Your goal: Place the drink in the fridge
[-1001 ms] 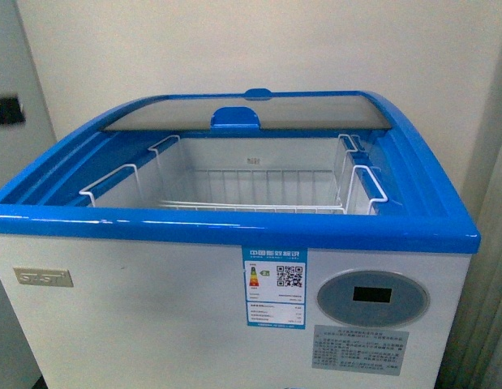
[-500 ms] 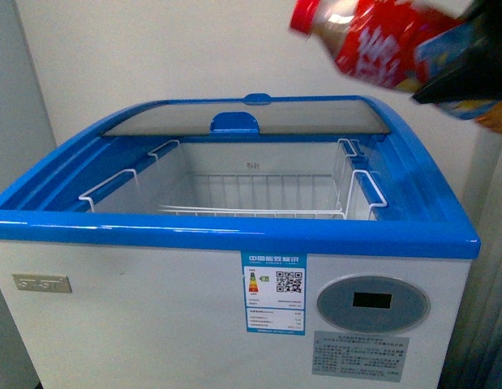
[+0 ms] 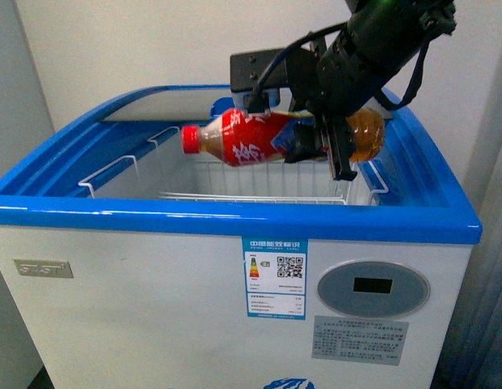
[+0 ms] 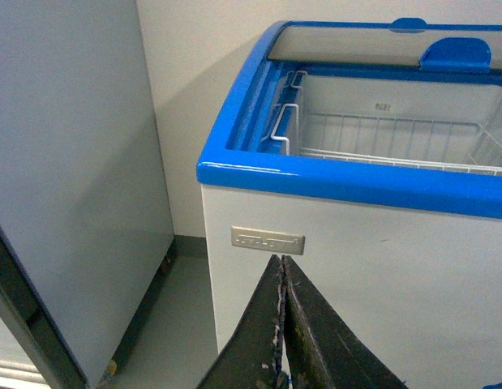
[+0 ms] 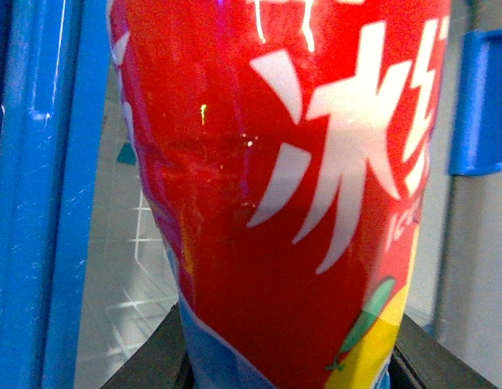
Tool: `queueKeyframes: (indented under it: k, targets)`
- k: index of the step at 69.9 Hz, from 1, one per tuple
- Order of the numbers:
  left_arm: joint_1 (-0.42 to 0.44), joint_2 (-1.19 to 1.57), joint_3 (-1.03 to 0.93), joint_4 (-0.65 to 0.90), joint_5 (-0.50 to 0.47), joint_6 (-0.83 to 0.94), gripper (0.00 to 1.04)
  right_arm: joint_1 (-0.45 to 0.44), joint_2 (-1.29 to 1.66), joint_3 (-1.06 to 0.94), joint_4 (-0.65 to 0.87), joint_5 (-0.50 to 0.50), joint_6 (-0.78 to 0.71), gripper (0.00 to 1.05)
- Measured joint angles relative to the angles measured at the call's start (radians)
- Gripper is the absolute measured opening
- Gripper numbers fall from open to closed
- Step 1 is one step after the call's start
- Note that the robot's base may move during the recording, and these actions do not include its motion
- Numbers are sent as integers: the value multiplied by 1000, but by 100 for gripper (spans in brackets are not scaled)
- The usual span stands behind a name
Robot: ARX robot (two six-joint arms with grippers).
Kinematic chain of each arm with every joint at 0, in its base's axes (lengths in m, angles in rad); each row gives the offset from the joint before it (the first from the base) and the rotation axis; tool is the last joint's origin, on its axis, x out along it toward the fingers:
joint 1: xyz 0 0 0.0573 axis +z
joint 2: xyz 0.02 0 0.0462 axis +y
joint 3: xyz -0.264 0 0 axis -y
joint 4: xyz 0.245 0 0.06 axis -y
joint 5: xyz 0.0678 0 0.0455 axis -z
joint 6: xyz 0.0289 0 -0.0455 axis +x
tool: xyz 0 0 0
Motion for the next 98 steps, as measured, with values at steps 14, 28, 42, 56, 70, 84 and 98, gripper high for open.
queueKeyframes:
  k: [14,28,42,56,70,84,98]
  targets:
    - [0,-60,-56,3,0,0,3,-11,93,43,-5,12,9,37]
    - [0,-174,-69,-99,0,0,3,-18,162,140,-1,21,8,37]
    - [0,-288,-69,-204,0,0,3,-22,282,273,1,70,27,37]
    - [0,-382,-69,-293,0,0,3,-23,352,292,88,124,17,37]
    - [0,-460,-69,-369,0,0,3,-12,360,165,242,155,9,37]
    - [0,-529,-69,-437,0,0,3,0,360,47,380,170,-11,37]
    - [0,-591,-69,-497,0,0,3,3,356,-3,452,183,-8,45]
